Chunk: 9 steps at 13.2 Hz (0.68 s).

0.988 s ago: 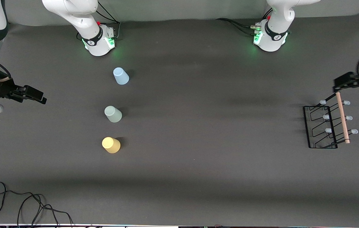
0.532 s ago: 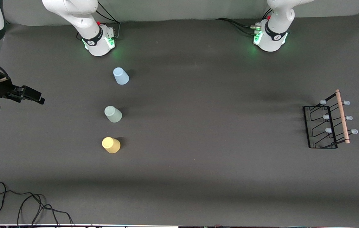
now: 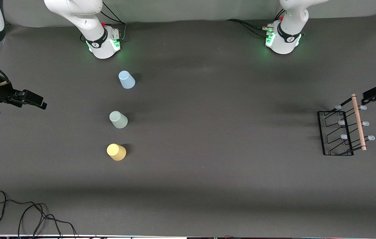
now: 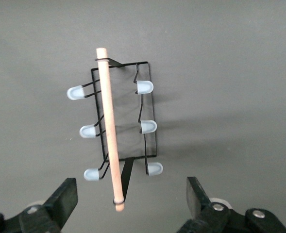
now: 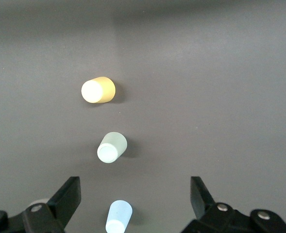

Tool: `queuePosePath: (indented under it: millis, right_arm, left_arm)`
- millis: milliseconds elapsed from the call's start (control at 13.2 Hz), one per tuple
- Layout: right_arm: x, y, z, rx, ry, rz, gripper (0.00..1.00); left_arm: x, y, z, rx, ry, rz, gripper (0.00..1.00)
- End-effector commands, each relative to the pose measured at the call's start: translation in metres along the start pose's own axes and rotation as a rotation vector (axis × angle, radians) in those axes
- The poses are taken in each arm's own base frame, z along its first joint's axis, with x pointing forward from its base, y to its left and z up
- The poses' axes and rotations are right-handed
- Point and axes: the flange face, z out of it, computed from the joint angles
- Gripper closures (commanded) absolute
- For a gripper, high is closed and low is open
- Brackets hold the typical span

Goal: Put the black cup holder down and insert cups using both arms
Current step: 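Move the left gripper down toward the wooden rod of the black rack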

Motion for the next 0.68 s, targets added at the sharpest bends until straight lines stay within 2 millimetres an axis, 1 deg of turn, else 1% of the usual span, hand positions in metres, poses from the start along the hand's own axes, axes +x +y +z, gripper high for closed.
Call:
queuePosePath:
  millis: [0,228,380,532,608]
  right_arm:
    - [0.002,0.001,-0.003,-0.012,-0.009,-0.006,0.0]
    - [0.002,0.002,-0.004,-0.012,-0.007,-0.004,0.0]
    - [0.002,0.002,-0.004,-0.012,-0.007,-0.004,0.0]
    - [0.002,0.002,-0.004,-0.012,-0.007,-0.004,0.0]
    - [0.002,0.001,-0.004,-0.012,-0.007,-0.006,0.0]
  left_arm:
    - [-0.004,-0.012,0.029,0.015,0.0,0.031,0.0]
    - [0.007,-0.03,0.069,0.015,0.011,0.045,0.0]
    - [0.012,-0.034,0.096,0.011,0.009,0.046,0.02]
    - [0.013,-0.034,0.112,0.011,0.014,0.046,0.05]
    - [0.014,-0.034,0.115,0.014,0.02,0.046,0.08]
